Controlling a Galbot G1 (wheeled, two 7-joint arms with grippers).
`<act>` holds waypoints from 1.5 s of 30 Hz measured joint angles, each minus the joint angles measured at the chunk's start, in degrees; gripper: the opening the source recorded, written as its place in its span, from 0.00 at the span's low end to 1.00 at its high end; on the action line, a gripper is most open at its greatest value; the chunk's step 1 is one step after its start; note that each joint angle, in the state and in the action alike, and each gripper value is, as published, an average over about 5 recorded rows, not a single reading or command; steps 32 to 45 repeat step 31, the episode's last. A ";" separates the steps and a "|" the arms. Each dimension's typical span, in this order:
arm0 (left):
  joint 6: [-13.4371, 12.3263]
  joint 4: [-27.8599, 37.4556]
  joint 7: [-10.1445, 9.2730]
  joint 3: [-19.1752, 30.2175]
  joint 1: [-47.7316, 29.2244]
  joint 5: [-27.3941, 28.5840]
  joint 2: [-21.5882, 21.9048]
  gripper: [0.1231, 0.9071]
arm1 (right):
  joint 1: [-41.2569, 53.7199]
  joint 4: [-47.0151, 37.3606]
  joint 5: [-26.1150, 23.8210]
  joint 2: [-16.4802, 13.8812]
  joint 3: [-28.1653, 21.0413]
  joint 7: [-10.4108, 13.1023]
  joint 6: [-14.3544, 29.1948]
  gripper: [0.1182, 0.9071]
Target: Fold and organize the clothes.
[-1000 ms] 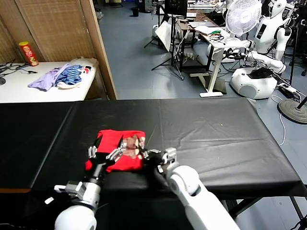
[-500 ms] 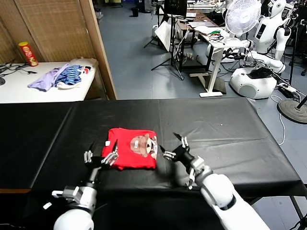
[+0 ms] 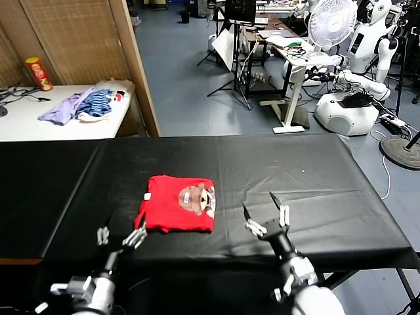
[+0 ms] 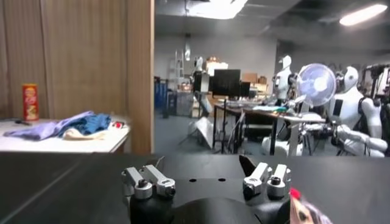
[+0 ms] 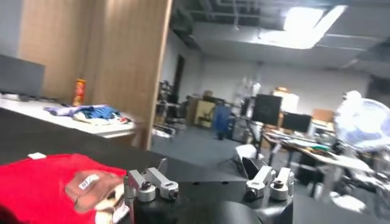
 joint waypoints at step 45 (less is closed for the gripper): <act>9.47 -8.16 1.30 -9.54 17.25 -6.38 0.92 0.86 | -24.30 18.01 8.17 2.74 3.13 13.81 -20.00 0.86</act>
